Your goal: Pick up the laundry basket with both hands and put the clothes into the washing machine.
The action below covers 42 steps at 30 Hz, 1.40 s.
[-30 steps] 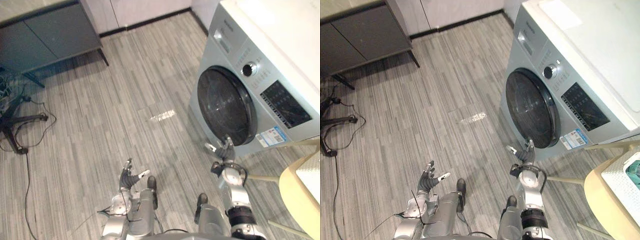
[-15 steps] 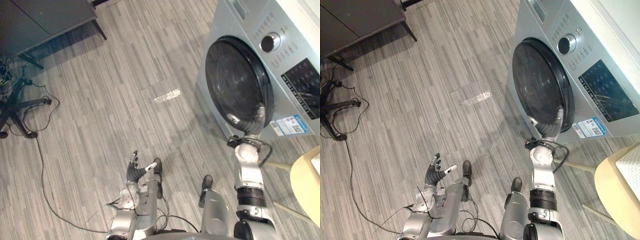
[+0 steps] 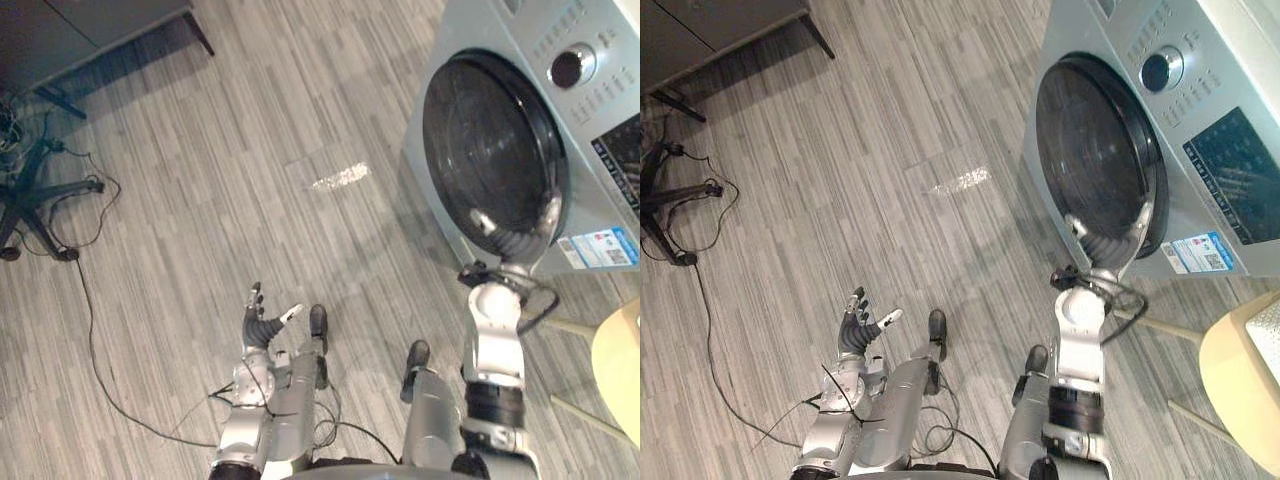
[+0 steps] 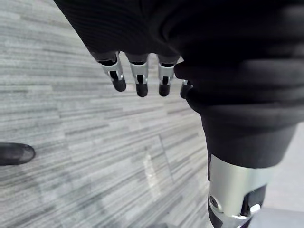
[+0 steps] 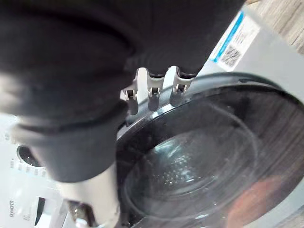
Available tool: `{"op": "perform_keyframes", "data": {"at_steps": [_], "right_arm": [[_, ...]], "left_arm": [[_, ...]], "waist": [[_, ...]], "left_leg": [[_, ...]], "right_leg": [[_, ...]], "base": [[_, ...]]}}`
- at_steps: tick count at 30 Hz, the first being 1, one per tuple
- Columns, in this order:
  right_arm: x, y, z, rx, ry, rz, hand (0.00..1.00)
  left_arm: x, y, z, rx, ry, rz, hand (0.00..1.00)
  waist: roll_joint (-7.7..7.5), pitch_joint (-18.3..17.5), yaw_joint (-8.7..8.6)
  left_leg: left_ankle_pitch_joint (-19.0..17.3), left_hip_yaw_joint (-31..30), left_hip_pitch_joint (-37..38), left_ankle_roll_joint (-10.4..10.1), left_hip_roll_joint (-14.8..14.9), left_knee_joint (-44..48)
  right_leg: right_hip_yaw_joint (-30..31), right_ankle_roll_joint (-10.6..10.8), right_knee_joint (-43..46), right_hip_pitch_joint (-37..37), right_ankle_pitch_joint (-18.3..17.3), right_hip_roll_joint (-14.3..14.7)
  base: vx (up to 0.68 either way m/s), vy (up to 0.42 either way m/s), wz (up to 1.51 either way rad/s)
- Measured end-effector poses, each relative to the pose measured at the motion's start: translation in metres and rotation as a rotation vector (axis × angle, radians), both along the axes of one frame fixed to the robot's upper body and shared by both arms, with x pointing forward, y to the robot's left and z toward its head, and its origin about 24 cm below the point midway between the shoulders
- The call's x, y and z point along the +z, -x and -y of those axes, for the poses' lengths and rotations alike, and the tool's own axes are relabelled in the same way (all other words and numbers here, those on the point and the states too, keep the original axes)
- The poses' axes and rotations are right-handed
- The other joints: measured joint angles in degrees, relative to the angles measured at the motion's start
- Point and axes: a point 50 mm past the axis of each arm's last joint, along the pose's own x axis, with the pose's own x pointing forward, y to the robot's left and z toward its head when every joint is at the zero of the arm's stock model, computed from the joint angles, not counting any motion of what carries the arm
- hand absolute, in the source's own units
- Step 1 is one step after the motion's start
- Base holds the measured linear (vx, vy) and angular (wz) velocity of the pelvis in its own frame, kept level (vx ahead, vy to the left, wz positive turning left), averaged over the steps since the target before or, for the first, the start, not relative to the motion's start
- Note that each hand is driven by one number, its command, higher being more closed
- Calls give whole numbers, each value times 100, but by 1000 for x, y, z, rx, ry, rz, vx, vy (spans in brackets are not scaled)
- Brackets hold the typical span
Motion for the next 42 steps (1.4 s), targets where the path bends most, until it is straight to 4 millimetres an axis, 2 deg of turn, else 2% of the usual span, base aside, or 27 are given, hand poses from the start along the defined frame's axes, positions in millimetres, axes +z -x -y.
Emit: {"op": "perform_keyframes", "data": {"at_steps": [1,3,5,8,10,15,18,20,23,29,33,34,35,37,39,40,41,42], "right_arm": [[10,-10,9,-22,8,8,0],[28,-16,23,-82,6,52,0],[45,-21,40,-122,5,78,0],[52,-22,44,-133,-10,107,0],[58,-25,51,-141,-36,109,0],[55,-19,58,-168,-54,99,0],[42,6,45,-147,-9,117,0],[23,21,30,-114,6,84,0],[1,32,20,-77,9,28,0],[-10,37,14,-37,24,-1,0],[-17,27,-9,154,-19,11,0],[-29,19,-19,260,-84,-9,0],[-34,13,-23,307,-118,-20,0],[-58,-5,-32,428,-291,-67,0],[-63,-7,-30,468,-363,-36,0],[-73,-15,-23,514,-389,-78,0],[-75,-21,-17,523,-389,-101,0],[-77,-35,-10,565,-392,-158,0]], "left_arm": [[1,-1,0,-1,1,7,0],[4,-4,3,-13,2,27,0],[9,-10,6,-26,4,49,0],[14,-15,13,-54,13,79,0],[18,-18,20,-81,25,97,0],[18,-18,17,-64,29,95,0],[17,-18,14,-49,29,93,0],[17,-18,12,-43,27,91,0],[16,-18,8,-31,23,88,0],[15,-17,5,-21,21,85,0],[15,-17,5,-23,21,85,0],[15,-17,5,-25,21,86,0],[15,-17,5,-28,22,86,0],[17,-18,6,-46,24,95,0],[17,-18,3,-55,15,95,0],[19,-19,3,-81,5,105,0],[21,-20,3,-89,5,114,0],[25,-21,3,-93,5,135,0]], "waist": [[16,8,1],[34,17,24],[53,27,23],[85,44,20],[159,67,15],[199,80,3],[197,81,-13],[191,84,-95],[159,104,-238],[148,110,-290],[147,109,-293],[140,106,-291],[138,105,-290],[137,104,-265],[72,73,-296],[19,47,-299],[20,47,-294],[25,49,-260]], "left_leg": [[3,5,-23,3,-10,5],[73,37,-71,93,-25,-76],[206,40,-103,89,-61,-265],[318,76,-109,30,-63,-442],[385,107,-108,53,-63,-544],[513,180,-107,52,-78,-782],[509,264,-75,51,-79,-791],[501,413,-4,49,-75,-798],[380,575,53,120,-34,-737],[81,972,35,222,144,-345],[22,998,-16,178,267,-206],[23,993,-34,182,293,-180],[22,990,-34,181,296,-179],[26,986,-31,181,299,-179],[26,996,-5,181,299,-179],[28,993,35,180,300,-179],[31,992,44,179,300,-179],[70,984,49,129,299,-191]], "right_leg": [[6,0,22,-40,0,-15],[23,1,44,-141,1,-24],[32,8,43,-262,12,-41],[70,7,21,-366,57,-34],[94,20,-60,-388,122,-21],[152,42,-147,-489,198,-19],[160,44,-146,-486,199,-31],[197,61,-141,-472,209,-41],[289,72,-139,-472,215,-23],[492,73,-172,-488,254,62],[479,66,-195,-490,258,156],[460,64,-204,-489,260,174],[450,64,-203,-488,260,177],[436,63,-203,-483,260,178],[437,51,-202,-478,267,178],[456,45,-195,-461,272,178],[457,41,-189,-455,274,178],[456,38,-181,-458,276,177]], "base": [[0,-4,-4],[-3,-2,-2],[0,0,0],[20,-11,-3],[15,-6,-6],[12,0,-6],[37,-7,-6],[36,-6,-13],[12,-2,-20],[11,-4,-26],[60,-25,-9],[75,-21,-3],[74,-13,-1],[82,-4,1],[46,3,-6],[16,4,-9],[-12,6,-6],[-36,6,1]]}}
